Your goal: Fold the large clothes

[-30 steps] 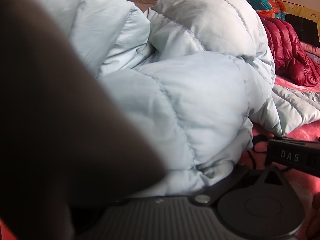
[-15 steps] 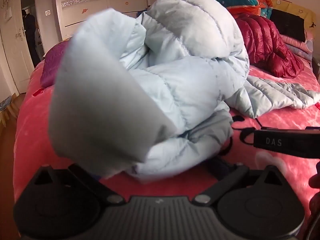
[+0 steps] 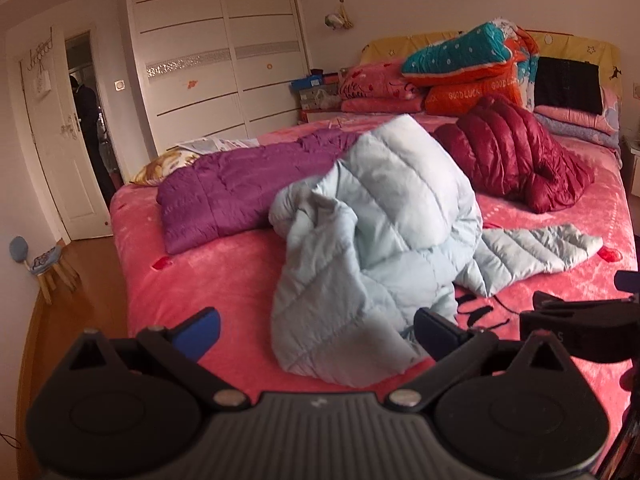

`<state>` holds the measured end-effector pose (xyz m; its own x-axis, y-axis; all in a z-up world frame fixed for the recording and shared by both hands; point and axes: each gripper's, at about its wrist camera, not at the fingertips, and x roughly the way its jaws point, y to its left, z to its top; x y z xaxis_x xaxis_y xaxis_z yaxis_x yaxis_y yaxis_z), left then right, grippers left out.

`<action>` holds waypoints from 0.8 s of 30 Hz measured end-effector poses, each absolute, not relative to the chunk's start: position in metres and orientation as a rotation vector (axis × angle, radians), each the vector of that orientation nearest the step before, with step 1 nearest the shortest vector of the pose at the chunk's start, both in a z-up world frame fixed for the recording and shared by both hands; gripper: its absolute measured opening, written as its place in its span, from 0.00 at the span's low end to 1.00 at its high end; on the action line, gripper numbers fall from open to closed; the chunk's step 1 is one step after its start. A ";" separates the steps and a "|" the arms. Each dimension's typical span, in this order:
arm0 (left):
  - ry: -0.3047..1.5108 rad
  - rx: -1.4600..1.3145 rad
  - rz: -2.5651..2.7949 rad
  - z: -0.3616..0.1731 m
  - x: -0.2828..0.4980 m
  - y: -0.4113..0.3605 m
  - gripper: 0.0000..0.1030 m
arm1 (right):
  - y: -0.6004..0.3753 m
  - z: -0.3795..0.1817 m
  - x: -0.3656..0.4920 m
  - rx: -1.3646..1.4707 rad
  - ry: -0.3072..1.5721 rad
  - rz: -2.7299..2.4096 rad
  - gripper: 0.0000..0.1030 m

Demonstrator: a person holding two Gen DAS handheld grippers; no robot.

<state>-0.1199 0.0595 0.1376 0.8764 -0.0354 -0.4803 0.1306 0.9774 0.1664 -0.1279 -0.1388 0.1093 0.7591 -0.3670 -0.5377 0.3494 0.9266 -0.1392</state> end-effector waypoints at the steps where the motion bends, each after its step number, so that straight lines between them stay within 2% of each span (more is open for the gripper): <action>1: 0.486 0.196 -0.081 0.145 -0.122 0.059 0.99 | -0.133 0.116 -0.136 -0.032 0.580 -0.386 1.00; 11: 0.412 0.187 -0.042 0.182 -0.136 0.089 0.99 | -0.110 0.177 -0.153 -0.012 0.504 -0.329 1.00; 24: 0.357 0.163 -0.016 0.203 -0.146 0.114 0.99 | -0.085 0.212 -0.174 0.023 0.446 -0.265 1.00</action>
<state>-0.1459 0.1143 0.2032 0.9370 0.0137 -0.3491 0.0439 0.9867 0.1564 -0.1739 -0.0847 0.2117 0.8683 -0.2485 -0.4294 0.2586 0.9653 -0.0357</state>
